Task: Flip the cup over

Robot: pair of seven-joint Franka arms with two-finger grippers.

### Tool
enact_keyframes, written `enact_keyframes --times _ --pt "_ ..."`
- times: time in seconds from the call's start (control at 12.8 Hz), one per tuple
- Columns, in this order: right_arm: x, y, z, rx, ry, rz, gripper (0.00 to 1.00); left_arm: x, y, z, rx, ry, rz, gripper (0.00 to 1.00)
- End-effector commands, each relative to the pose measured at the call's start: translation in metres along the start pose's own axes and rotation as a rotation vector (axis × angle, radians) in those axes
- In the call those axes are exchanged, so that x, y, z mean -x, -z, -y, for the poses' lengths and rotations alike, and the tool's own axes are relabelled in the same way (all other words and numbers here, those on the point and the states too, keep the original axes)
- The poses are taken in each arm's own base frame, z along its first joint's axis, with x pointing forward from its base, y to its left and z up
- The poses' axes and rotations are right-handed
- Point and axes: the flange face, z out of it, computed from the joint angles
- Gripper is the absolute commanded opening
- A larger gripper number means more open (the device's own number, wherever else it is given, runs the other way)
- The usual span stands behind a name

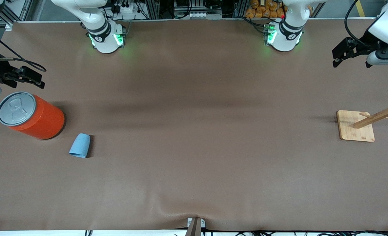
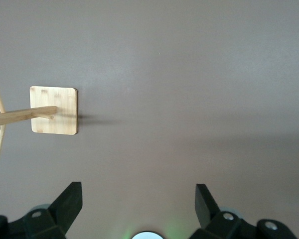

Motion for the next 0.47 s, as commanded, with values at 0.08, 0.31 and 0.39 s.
enact_keyframes --times 0.08,0.31,0.39 --pt "0.0041 0.0020 -0.0006 -0.003 -0.020 0.007 1.00 0.0021 0.0101 0.0090 0.012 0.012 -0.002 1.00" --pt "0.0019 -0.0023 -0.0008 -0.001 -0.020 0.013 1.00 -0.0025 0.0105 0.0093 0.009 0.008 -0.005 1.00" --pt "0.0006 -0.0044 -0.0006 -0.002 -0.019 0.015 1.00 -0.0031 0.0090 0.0089 0.014 0.003 -0.001 1.00"
